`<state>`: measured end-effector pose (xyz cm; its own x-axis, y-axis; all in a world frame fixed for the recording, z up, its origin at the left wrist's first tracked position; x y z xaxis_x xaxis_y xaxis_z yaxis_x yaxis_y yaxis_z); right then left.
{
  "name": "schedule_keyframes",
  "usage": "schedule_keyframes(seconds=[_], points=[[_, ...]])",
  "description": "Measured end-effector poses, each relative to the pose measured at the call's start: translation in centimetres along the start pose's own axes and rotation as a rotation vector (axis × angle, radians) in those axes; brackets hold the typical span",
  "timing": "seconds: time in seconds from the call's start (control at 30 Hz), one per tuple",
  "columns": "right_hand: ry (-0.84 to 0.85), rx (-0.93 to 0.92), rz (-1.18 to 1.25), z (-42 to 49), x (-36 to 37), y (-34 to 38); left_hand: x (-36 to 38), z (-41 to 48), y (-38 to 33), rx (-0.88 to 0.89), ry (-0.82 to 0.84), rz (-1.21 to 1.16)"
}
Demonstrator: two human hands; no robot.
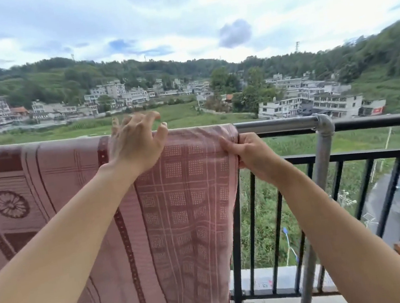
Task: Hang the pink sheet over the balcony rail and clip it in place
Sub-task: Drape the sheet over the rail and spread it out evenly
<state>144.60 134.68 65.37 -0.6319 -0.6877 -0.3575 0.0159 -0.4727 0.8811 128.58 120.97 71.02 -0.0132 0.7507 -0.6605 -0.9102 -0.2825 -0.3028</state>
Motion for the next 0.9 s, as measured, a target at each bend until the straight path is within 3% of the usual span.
schedule_keyframes(seconds=[0.17, 0.4, 0.57, 0.7, 0.77, 0.9], points=[[0.093, 0.077, -0.201, -0.2, -0.7, -1.3, 1.9, -1.5, 1.0, 0.043, 0.097, 0.071], [-0.016, 0.080, -0.039, -0.7, -0.6, -0.9, 2.6, -2.0, 1.7, 0.142, 0.047, 0.069], [-0.267, 0.064, -0.063, -2.2, -4.7, -1.6, 2.3, -2.2, 1.2, 0.151, -0.035, 0.041], [-0.637, 0.149, -0.003, -4.7, -8.4, -4.7, 3.4, -3.0, 0.2, 0.266, -0.018, 0.066], [-0.825, 0.168, -0.095, -5.9, -9.6, -5.2, 4.0, -3.1, -0.4, 0.286, -0.019, 0.049], [-0.992, 0.111, -0.417, -6.8, -8.6, -4.0, 4.8, -3.1, -0.9, 0.282, -0.036, 0.027]])
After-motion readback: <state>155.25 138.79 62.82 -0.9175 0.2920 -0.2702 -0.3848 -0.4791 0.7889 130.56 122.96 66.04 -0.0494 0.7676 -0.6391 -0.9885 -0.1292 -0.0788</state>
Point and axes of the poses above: each hand's wrist, its own z-axis towards the middle knuckle, its own x-axis out of the palm, y = z × x, the point moved 6 cm from there along z, towards the middle knuckle, and after that the axes turned 10 degrees about -z, right-handed, at the moved point
